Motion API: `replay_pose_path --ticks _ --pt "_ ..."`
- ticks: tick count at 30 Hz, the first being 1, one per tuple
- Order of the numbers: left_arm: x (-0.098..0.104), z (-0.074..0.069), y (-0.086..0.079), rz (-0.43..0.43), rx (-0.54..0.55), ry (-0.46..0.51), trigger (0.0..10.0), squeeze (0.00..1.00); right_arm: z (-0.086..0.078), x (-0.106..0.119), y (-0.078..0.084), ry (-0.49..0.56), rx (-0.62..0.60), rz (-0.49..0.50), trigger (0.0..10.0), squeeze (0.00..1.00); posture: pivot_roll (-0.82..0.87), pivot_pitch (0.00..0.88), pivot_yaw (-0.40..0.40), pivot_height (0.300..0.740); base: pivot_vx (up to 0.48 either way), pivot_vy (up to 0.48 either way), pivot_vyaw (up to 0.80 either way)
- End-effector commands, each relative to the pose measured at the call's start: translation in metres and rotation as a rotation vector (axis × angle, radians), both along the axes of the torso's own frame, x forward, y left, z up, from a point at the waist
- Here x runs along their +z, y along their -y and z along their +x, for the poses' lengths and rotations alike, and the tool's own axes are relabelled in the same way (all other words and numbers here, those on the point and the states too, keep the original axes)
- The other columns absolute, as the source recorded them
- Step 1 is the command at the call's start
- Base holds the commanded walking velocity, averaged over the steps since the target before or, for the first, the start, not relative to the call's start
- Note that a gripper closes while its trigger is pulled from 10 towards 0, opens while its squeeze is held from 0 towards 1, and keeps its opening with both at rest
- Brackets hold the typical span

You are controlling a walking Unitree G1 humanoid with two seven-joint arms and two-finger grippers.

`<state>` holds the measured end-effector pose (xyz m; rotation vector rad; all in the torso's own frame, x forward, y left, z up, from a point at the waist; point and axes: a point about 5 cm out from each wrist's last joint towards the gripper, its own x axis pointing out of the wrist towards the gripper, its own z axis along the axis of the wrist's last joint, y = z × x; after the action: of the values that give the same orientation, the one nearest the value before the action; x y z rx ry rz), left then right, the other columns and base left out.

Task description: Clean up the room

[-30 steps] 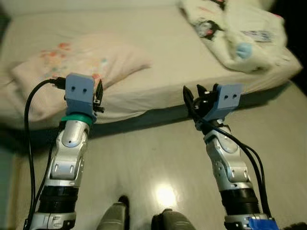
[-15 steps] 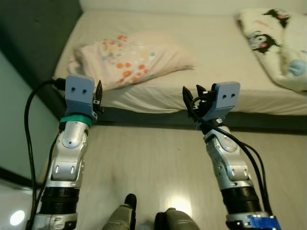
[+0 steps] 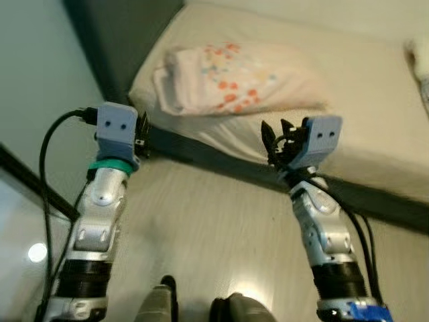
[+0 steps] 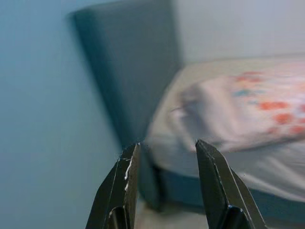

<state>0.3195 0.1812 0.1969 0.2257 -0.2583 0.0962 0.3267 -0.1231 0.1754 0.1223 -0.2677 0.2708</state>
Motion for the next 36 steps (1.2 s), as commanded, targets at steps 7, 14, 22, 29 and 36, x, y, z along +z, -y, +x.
replay_pose_path --ticks 7,14,22,29,36 --pt "-0.0056 -0.0007 0.0021 0.003 -0.008 -0.019 10.0 0.0 -0.001 -0.0059 0.0058 -0.016 -0.022 0.006 10.0 0.0 -0.01 0.101 -0.007 0.74 0.0 0.0 0.73" --pt "-0.0047 -0.0008 0.0026 0.005 -0.011 -0.01 10.0 0.0 -0.0017 -0.0053 0.0053 -0.013 -0.017 0.029 10.0 0.0 -0.01 0.103 -0.009 0.74 0.409 0.0 0.0" --pt "-0.005 -0.001 0.0029 0.006 -0.011 -0.011 10.0 0.0 -0.0023 -0.0059 0.0048 -0.014 -0.012 0.025 10.0 0.0 -0.01 0.106 -0.01 0.74 0.48 0.0 0.0" --pt "-0.0048 -0.0013 0.0032 0.006 -0.012 -0.009 10.0 0.0 -0.0015 -0.006 0.0064 -0.019 -0.022 0.043 10.0 0.0 -0.01 0.106 -0.011 0.74 0.48 0.0 0.0" --pt "-0.0047 -0.0012 0.0033 0.005 -0.012 -0.009 10.0 0.0 -0.0013 -0.006 0.0069 -0.02 -0.025 0.045 10.0 0.0 -0.01 0.106 -0.011 0.74 0.48 0.0 0.0"
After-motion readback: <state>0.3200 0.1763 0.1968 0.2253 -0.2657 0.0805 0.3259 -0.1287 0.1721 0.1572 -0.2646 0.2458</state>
